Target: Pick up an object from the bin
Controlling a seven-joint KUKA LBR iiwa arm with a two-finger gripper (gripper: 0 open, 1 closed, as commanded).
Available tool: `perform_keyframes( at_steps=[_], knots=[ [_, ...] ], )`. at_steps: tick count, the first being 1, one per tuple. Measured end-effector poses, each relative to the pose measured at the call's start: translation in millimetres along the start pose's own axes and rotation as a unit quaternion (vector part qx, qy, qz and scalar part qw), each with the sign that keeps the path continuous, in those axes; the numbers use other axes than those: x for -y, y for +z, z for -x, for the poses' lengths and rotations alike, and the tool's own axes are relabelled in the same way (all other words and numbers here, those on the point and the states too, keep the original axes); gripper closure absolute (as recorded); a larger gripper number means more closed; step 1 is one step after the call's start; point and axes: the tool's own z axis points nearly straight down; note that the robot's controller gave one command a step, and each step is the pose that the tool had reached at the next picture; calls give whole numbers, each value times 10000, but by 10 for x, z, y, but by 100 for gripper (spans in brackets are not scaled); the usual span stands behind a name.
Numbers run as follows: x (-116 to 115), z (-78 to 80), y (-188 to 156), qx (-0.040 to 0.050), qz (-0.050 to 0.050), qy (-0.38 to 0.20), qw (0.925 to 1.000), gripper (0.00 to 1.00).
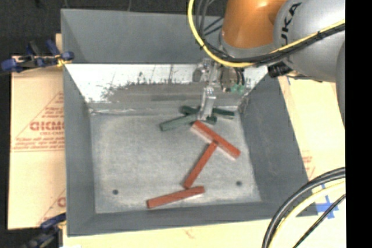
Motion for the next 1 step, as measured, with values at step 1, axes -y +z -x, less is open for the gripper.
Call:
perform_keyframes(
  at_steps=[1],
  knots=[
    [584,-616,1245,-51,-12,-935,9956,0]
  ],
)
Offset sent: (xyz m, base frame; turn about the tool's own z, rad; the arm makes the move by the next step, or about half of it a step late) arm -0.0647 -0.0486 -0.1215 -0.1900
